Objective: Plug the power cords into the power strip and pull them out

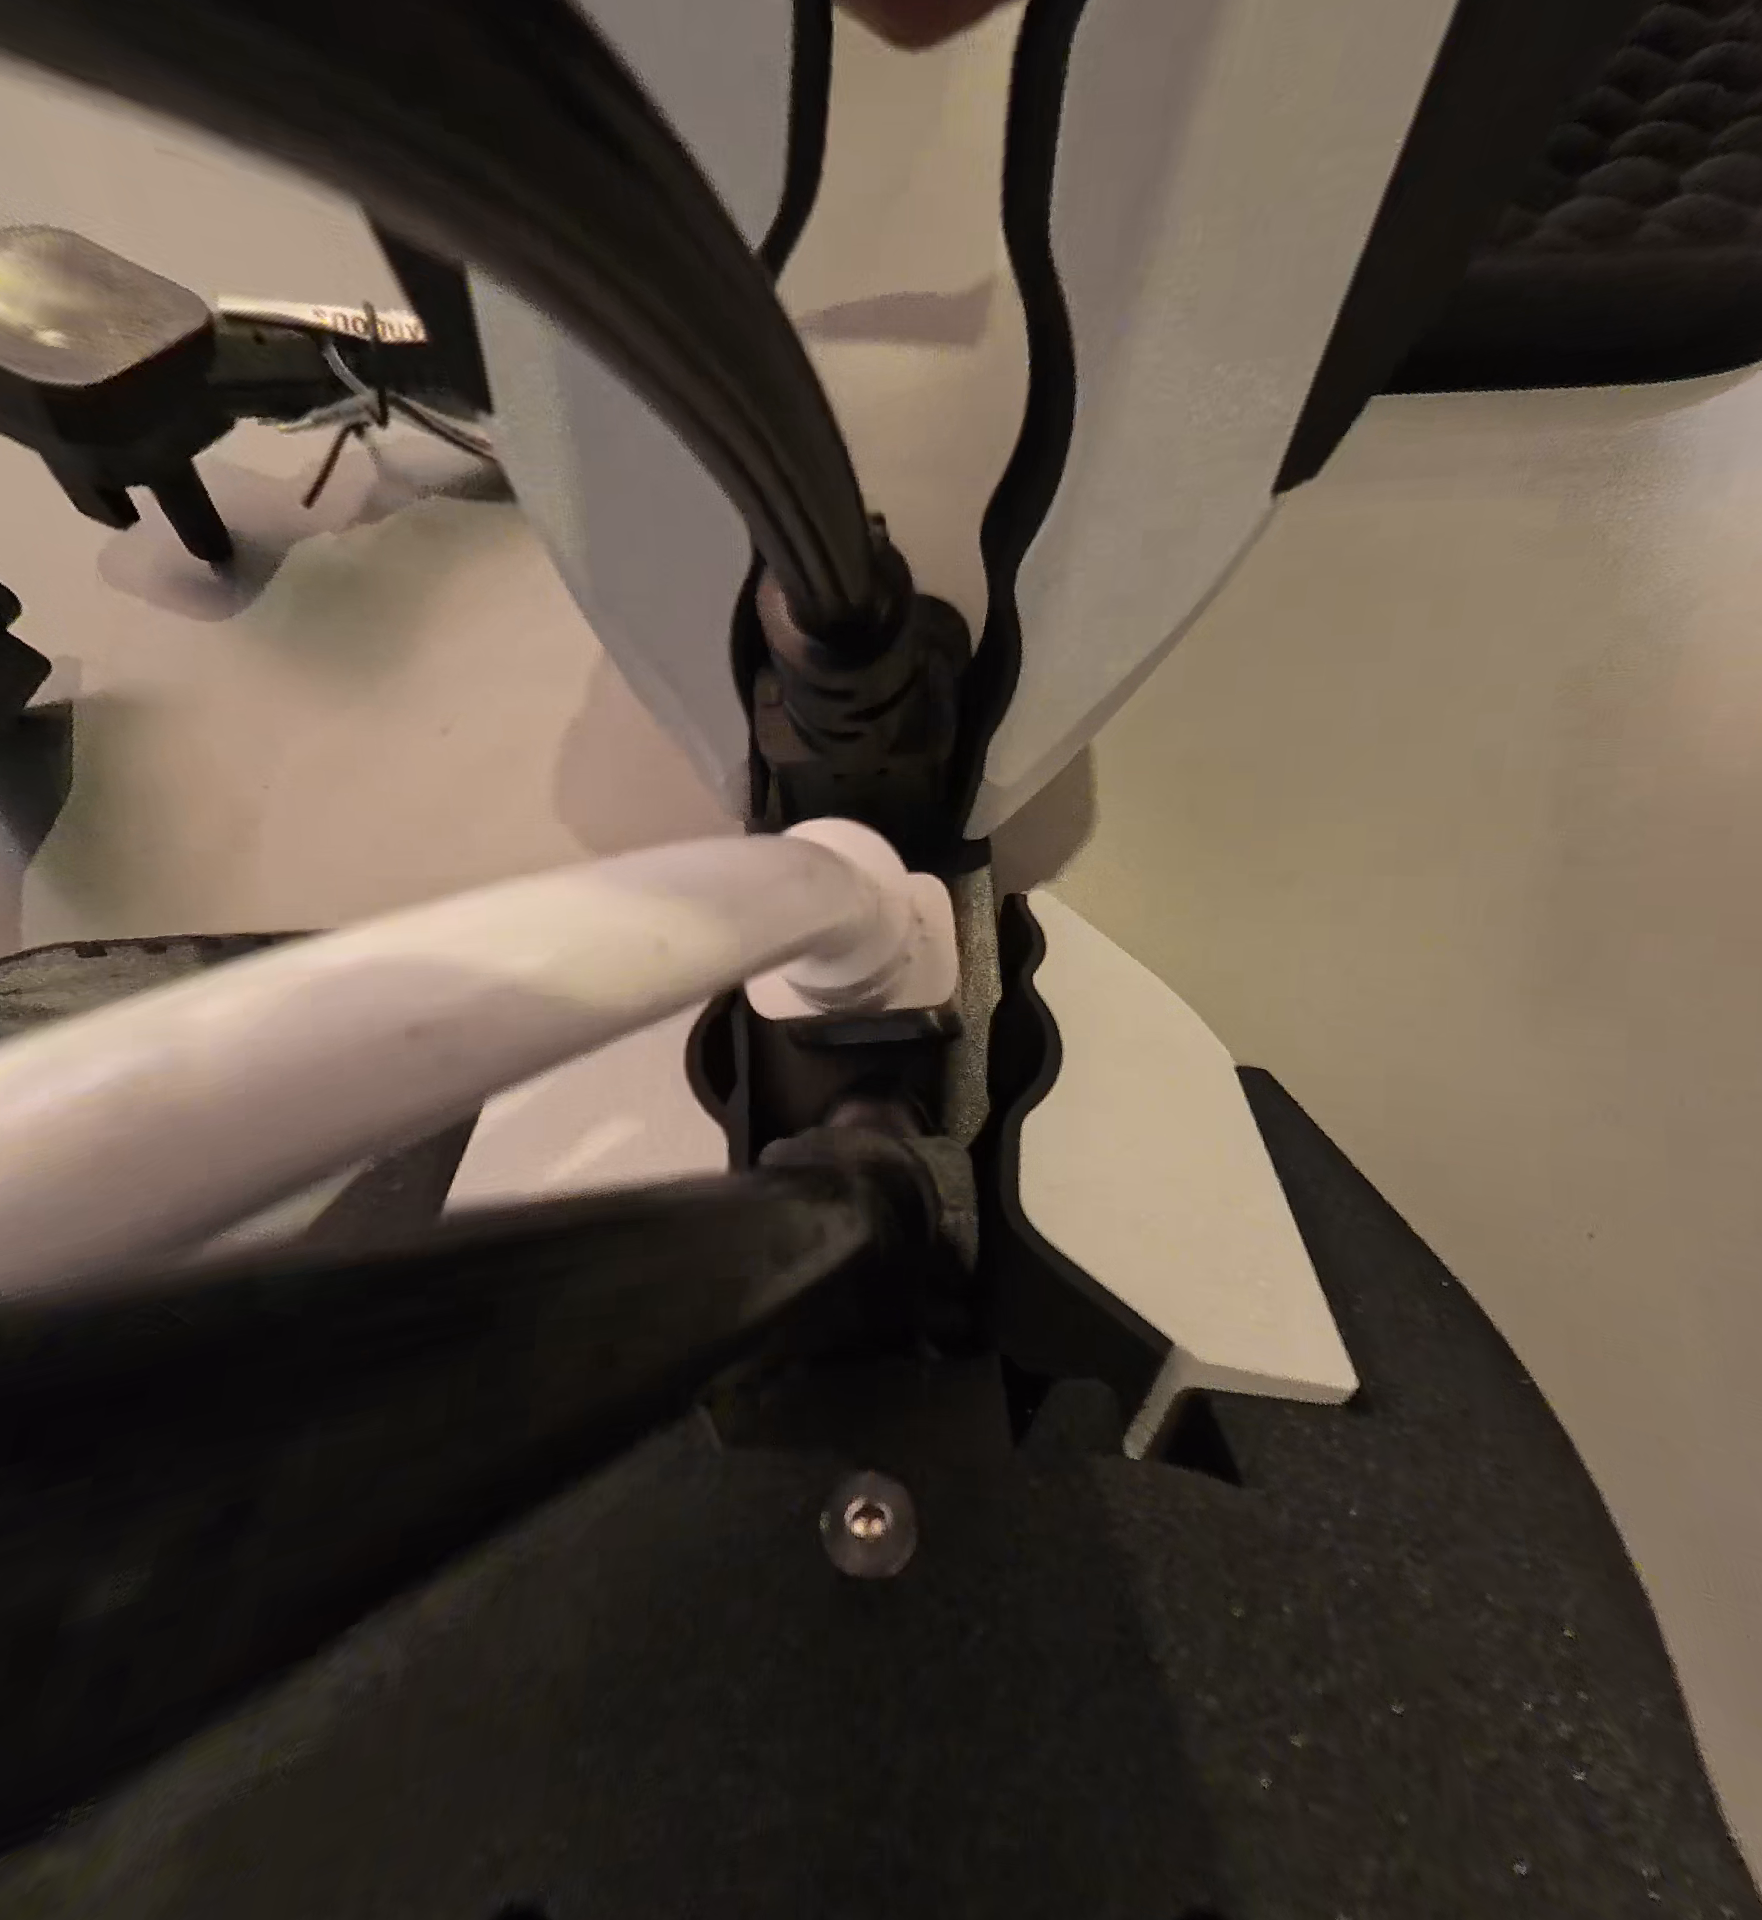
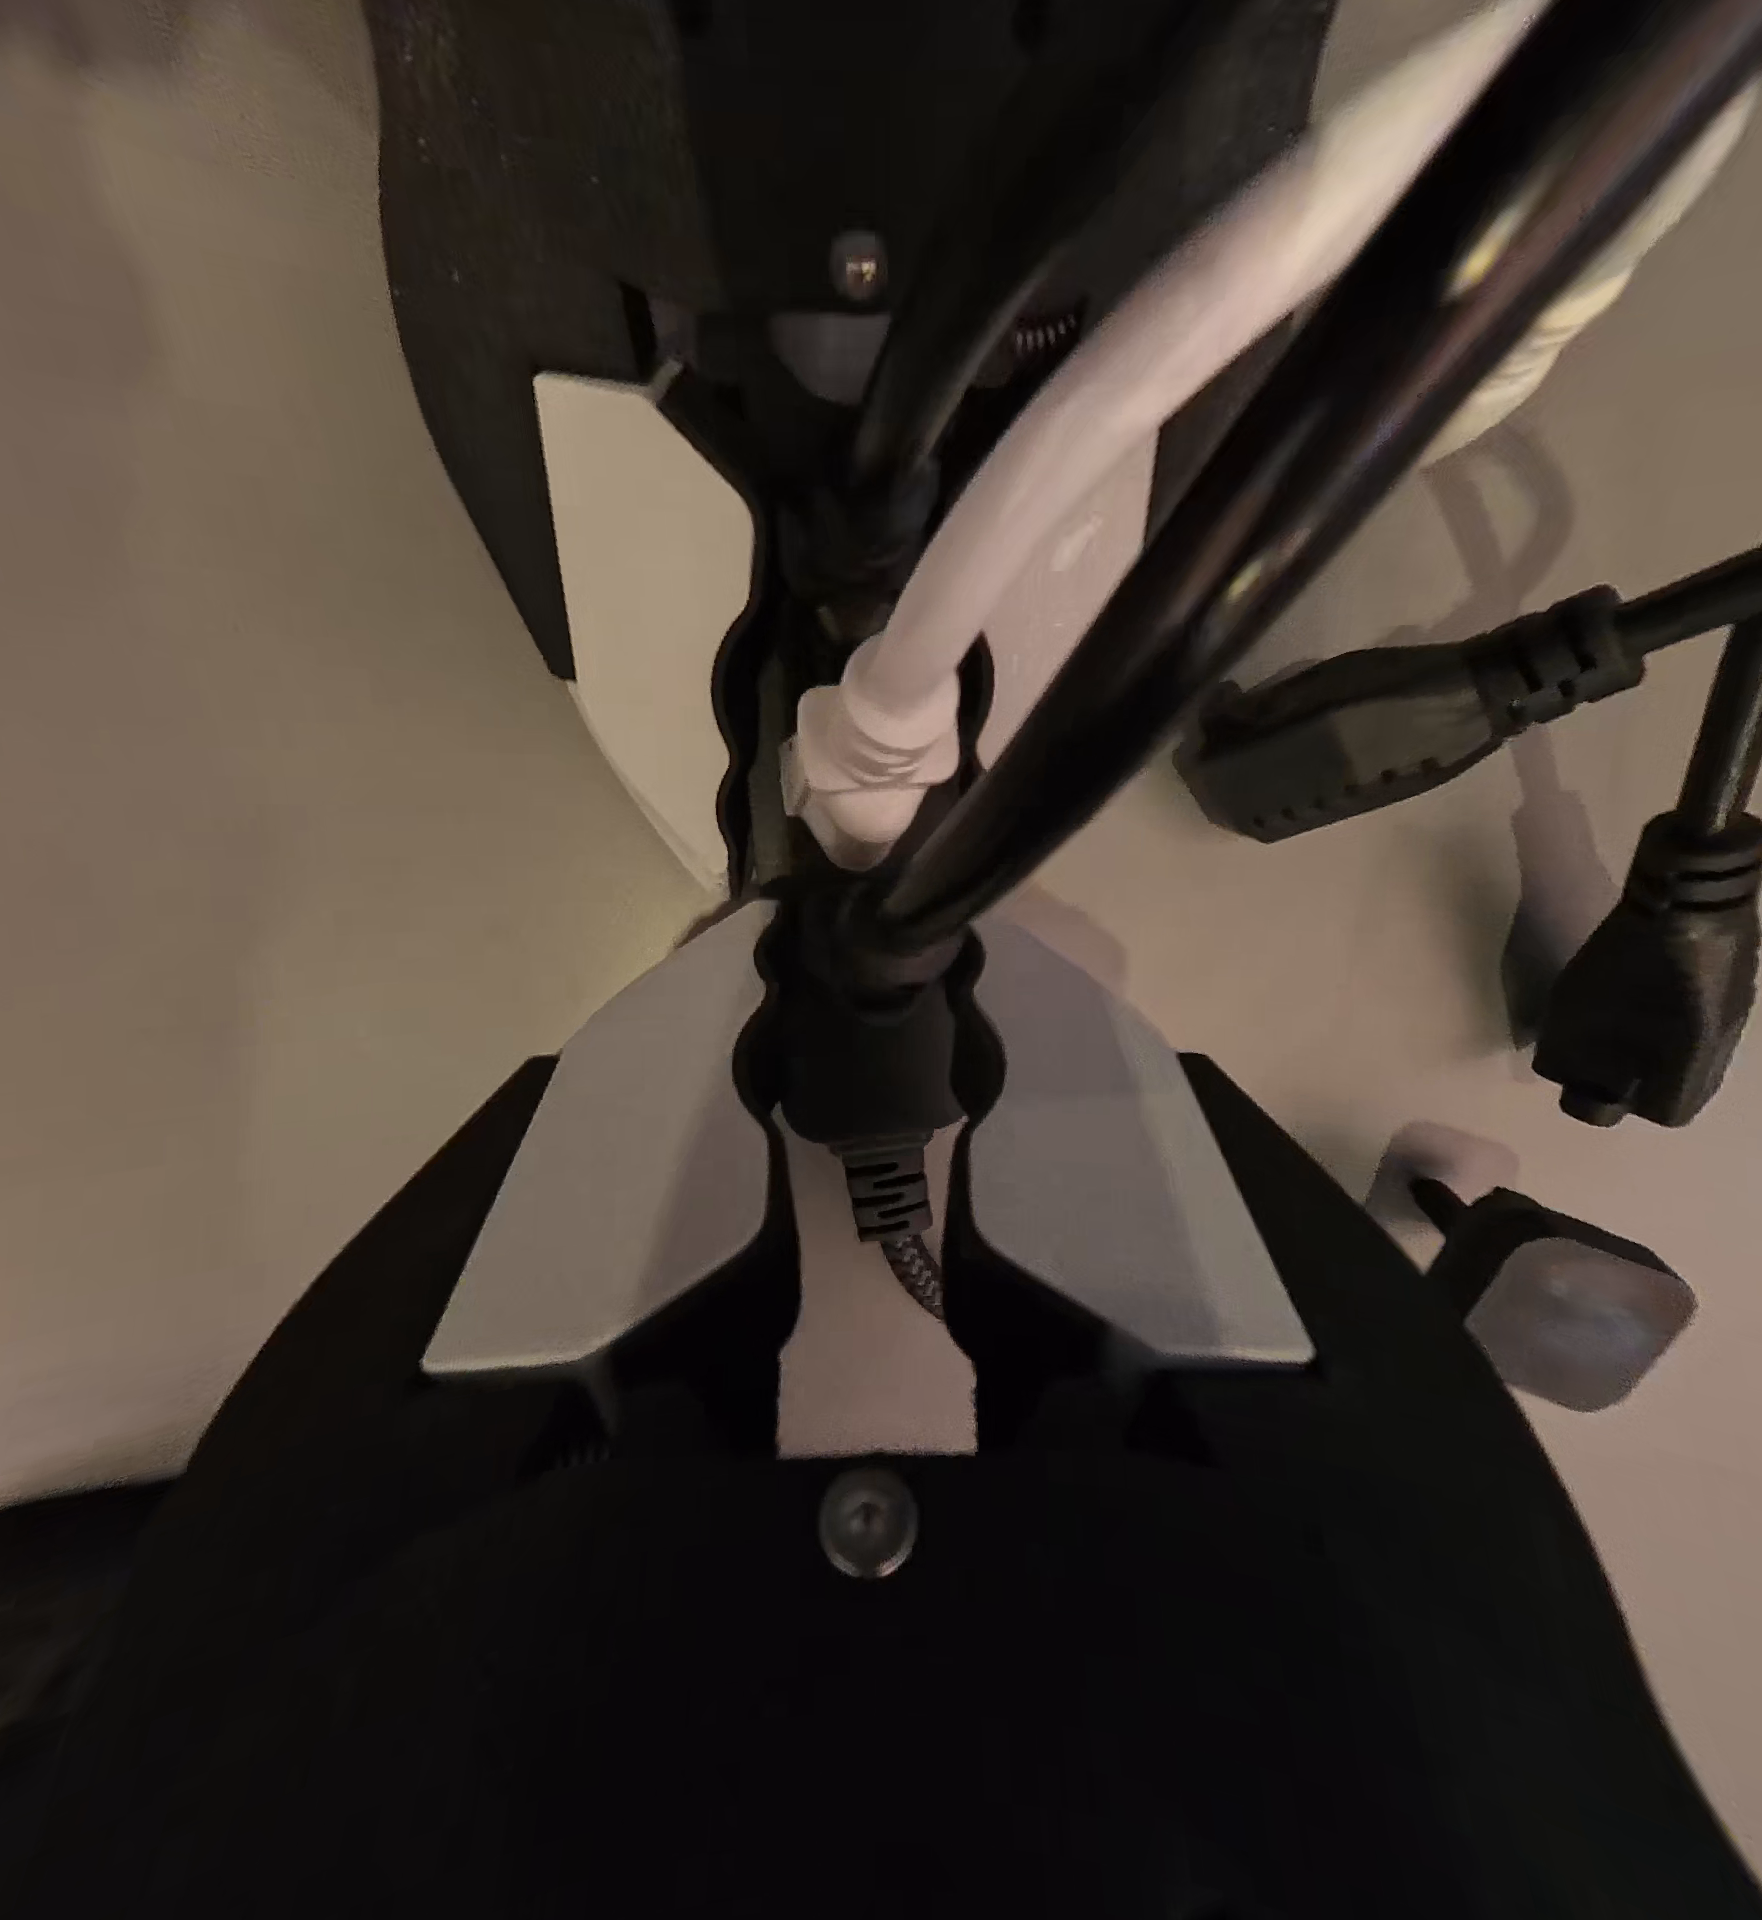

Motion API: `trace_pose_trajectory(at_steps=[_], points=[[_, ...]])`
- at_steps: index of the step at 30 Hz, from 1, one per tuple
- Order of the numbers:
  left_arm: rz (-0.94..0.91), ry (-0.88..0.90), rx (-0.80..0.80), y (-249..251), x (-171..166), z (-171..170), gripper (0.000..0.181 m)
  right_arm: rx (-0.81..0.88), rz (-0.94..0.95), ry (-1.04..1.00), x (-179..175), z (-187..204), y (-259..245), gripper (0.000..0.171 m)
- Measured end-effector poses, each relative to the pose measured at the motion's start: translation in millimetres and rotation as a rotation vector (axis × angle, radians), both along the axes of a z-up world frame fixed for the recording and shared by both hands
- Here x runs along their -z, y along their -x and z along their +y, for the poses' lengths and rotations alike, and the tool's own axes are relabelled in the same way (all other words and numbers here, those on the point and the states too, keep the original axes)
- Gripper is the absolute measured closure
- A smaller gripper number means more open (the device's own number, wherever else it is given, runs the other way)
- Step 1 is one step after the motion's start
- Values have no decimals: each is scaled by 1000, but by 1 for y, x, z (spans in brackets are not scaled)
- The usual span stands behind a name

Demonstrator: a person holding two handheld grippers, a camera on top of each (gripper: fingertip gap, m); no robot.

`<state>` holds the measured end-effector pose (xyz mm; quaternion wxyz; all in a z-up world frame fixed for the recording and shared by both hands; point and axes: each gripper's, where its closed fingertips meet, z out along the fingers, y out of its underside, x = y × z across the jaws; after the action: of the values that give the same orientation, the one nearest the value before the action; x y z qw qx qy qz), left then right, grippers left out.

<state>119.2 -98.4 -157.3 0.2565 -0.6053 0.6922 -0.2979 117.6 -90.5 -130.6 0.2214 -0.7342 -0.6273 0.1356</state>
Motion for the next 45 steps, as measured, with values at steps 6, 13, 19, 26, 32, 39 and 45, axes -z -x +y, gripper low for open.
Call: trace_pose_trajectory(at_steps=[6,13,19,26,32,39,45], points=[[-3,-7,22,1,0,-3,127,122,243,-56,0,4,-10,129],[-45,30,12,12,-16,-1,111,87,426,-15,11,0,-7,127],[-120,12,-101,34,-70,15,116,66,436,-31,11,0,-7,127],[-172,-148,-143,41,-148,10,110,69,441,-21,11,2,-7,126],[219,-432,-139,43,-141,23,119,73,435,-46,11,3,-8,127],[60,-379,-100,37,-201,11,114,60,418,-94,11,3,-8,126],[342,-165,132,-4,-148,-7,117,-54,412,-367,2,-1,-9,133]])
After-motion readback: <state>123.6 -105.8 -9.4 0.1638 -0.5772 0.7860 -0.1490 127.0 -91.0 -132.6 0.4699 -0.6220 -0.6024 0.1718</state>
